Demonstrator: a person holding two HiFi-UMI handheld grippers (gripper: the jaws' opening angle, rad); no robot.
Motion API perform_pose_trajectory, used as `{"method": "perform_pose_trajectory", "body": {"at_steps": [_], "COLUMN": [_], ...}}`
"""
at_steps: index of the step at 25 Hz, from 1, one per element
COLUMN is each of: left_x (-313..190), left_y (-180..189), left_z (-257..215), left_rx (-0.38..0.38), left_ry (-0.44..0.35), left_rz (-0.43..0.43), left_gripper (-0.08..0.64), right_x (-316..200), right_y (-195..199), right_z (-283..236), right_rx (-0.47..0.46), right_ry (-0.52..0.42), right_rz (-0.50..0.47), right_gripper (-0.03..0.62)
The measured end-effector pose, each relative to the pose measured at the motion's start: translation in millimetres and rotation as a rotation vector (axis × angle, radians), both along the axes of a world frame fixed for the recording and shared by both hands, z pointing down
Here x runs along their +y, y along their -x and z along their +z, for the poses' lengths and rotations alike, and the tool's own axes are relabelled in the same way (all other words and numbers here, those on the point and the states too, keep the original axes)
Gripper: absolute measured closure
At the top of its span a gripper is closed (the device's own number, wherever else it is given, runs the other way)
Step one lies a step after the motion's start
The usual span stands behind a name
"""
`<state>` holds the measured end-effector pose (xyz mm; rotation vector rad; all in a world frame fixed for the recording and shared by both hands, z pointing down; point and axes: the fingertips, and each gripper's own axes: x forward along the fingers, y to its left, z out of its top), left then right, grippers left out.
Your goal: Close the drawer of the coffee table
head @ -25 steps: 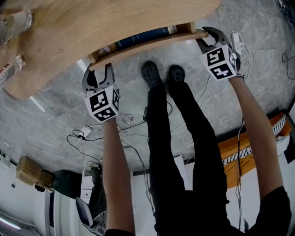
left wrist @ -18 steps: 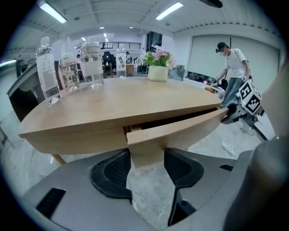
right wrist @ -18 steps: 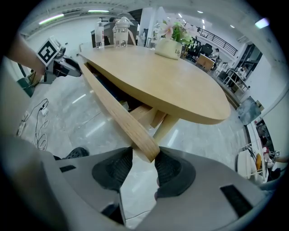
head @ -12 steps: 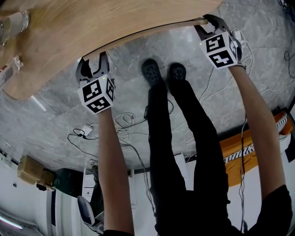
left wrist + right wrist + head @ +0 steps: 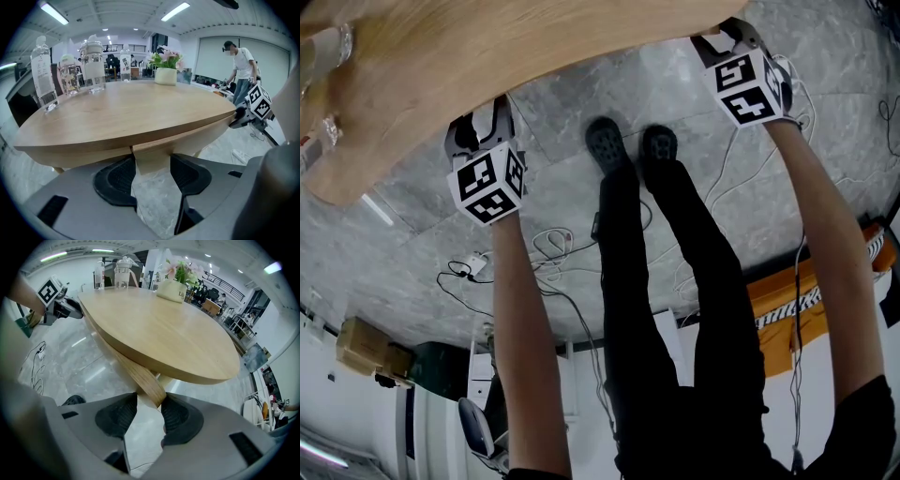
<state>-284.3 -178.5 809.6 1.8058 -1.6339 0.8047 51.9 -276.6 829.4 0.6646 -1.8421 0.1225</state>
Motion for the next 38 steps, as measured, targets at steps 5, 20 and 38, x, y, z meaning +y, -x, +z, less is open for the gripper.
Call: {"method": "perform_pose_trajectory", "body": {"at_steps": [5,20,38], "left_x": [2.0,50.0,72.8], "left_y": [0.0,-13.9,-124.2], "left_z": [3.9,-78.5,-368.4], "left_rx": [0.011,0.027,0.015], "left_ry": [-0.004,-0.044,-0.302], "left_rz": [-0.037,-0.127,-0.01], "left_gripper": [0.321,0.362,0.436], "right_x": [0.4,36.1,70.9], "right_y": [0.3,-12.1,15.6], "right_z": [-0.7,-97.9,-399.4], "right_rx": [0.015,-0.056,-0.487], "right_ry": [-0.017,-0.05,-0.204], "right_rz": [-0.004,-0.012,0.029], "right_gripper": [0.442,0.452,0.499]}}
